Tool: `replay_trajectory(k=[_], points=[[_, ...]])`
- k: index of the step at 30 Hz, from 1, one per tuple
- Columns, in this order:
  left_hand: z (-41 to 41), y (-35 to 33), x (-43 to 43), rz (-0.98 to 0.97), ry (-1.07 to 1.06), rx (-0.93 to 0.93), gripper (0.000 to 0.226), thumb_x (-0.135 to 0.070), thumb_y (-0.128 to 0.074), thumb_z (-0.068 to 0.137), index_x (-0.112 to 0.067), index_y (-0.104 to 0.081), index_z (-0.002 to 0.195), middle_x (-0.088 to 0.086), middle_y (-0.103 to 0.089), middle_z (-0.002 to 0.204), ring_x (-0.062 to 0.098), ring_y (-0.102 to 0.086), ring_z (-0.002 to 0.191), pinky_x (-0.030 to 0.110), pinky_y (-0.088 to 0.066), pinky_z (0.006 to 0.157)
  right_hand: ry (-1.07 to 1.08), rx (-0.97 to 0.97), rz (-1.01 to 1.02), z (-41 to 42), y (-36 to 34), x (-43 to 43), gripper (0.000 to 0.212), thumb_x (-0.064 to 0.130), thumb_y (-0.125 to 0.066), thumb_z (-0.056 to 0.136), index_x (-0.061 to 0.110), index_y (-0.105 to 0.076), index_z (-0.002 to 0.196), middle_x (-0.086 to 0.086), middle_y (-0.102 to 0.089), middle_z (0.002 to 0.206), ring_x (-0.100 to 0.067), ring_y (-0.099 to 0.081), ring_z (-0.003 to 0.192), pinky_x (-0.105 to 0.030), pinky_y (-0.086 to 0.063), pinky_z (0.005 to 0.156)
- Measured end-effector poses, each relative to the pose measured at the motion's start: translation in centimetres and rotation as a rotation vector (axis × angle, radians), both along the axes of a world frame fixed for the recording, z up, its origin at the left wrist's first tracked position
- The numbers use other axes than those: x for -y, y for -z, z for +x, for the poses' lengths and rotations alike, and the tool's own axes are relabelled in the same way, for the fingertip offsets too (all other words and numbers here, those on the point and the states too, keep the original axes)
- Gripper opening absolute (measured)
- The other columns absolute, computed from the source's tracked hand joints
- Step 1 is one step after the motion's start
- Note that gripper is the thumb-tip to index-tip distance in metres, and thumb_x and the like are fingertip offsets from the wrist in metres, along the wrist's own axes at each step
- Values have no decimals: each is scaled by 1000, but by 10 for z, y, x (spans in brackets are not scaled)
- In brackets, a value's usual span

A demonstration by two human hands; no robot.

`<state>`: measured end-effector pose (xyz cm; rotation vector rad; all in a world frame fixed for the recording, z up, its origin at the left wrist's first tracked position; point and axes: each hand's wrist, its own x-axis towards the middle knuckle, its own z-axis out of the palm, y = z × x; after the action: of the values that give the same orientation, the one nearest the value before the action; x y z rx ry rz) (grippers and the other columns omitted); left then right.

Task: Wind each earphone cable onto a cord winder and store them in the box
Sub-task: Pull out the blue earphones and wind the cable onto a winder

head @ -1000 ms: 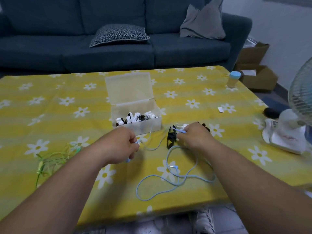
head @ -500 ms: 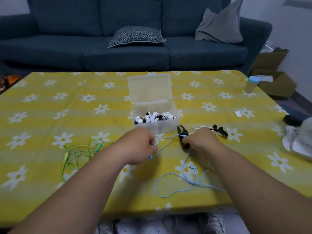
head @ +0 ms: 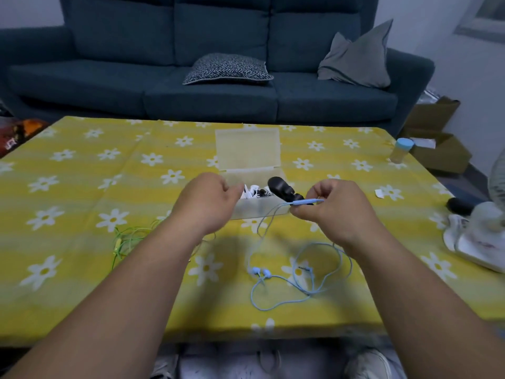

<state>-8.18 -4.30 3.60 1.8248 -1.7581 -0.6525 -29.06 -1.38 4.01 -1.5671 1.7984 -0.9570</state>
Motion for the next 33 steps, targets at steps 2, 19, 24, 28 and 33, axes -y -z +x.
replay_trajectory(k=[2,19,24,28,33], points=[[-6,-7,-8,21,34,-346,38,-44,-56,96,-9,-65,83,7,-66,83,22,-56,65,38,-53,66,-36,-14,-25,2,-5,-6,30,27,-88,68,16,-59,68,-2,-53,60,-16,-39,48,-28,-33,52],[-25,-8,-5,127,97,-835,23,-16,-55,100,2,-64,109,7,-74,101,15,-71,93,28,-53,79,-184,111,-22,13,-25,10,15,13,-82,75,16,-68,74,8,-50,53,-7,-39,43,-18,-31,41],[-24,5,1,119,127,-950,16,-3,-53,98,-8,-60,111,14,-72,105,26,-72,93,34,-55,82,-257,35,-83,17,-25,21,15,11,-71,86,16,-70,73,8,-55,55,-2,-41,41,-11,-29,41],[-25,6,7,110,124,-1008,24,2,-54,96,-13,-59,115,5,-70,93,12,-66,70,24,-56,67,-252,143,-108,21,-25,28,17,4,-63,91,12,-71,78,0,-59,58,0,-46,43,-10,-34,45],[-21,7,12,74,66,-1013,33,-4,-59,95,-26,-61,119,3,-70,80,14,-65,67,28,-57,70,-227,163,-117,24,-22,36,17,5,-63,91,14,-72,79,3,-61,57,-1,-47,42,-11,-32,46]])
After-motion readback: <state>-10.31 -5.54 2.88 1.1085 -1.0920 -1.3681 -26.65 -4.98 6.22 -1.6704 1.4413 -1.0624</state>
